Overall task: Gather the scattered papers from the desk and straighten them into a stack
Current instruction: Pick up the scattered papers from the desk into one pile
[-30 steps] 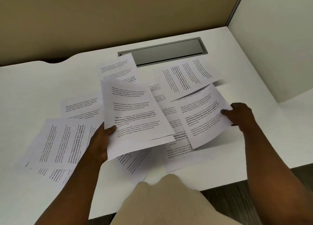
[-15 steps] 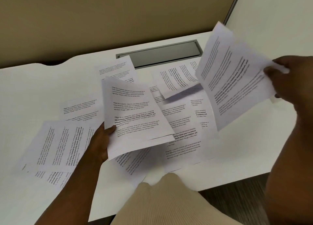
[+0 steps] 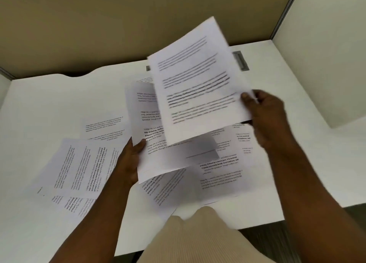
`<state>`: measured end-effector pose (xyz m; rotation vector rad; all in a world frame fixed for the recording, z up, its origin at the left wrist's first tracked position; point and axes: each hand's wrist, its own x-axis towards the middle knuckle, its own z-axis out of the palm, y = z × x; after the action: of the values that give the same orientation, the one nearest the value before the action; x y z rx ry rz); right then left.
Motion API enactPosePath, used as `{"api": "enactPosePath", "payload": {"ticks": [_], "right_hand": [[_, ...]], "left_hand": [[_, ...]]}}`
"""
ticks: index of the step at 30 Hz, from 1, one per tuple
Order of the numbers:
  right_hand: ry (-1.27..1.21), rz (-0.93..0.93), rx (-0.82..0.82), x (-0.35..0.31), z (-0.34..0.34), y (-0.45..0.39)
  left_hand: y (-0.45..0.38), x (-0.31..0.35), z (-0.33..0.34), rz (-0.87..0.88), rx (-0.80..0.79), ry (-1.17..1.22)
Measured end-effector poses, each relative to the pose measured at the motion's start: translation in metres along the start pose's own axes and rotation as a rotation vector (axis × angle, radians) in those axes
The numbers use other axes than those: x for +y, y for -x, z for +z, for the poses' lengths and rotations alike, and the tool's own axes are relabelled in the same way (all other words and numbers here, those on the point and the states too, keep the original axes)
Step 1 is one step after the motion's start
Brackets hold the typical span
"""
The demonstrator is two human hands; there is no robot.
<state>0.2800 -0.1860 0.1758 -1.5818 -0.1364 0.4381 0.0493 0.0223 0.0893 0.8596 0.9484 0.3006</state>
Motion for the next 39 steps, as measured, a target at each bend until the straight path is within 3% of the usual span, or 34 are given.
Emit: {"api": "enactPosePath", "payload": {"ticks": [3,8,17,21,24,26,31,34,39], "right_hand": [[-0.034,0.171,-0.064,0.027,0.027,0.007],[0.237,0.23,-0.16,0.058,0.051,0.017],[0.13,0.439,-0.308,0.088,0.059,0.015],[0.135,0.429,-0.337,0.093,0.061,0.012],[0.12,0.42,-0.278,0.098,0.062,0.009],[0.101,0.408,-0.235,0.102,0.062,0.006],[0.073,0.372,-0.141,0.107,0.062,0.002],[0.091,0.365,-0.116,0.11,0.062,0.001],[0.122,0.365,-0.106,0.113,0.062,0.003]], "left_hand": [[-0.001,0.002,0.002,0.011,-0.045,0.0],[-0.001,0.006,0.001,-0.007,-0.141,0.061],[0.002,0.007,-0.003,-0.058,-0.156,0.107],[-0.009,0.004,-0.013,-0.083,-0.03,0.002],[-0.018,0.001,-0.026,-0.105,0.126,-0.003],[-0.023,-0.006,-0.038,-0.118,0.282,-0.163],[-0.032,-0.049,-0.063,-0.334,0.601,-0.402],[-0.029,-0.068,-0.059,-0.434,0.664,-0.651],[-0.019,-0.068,-0.037,-0.44,0.694,-0.833]]}}
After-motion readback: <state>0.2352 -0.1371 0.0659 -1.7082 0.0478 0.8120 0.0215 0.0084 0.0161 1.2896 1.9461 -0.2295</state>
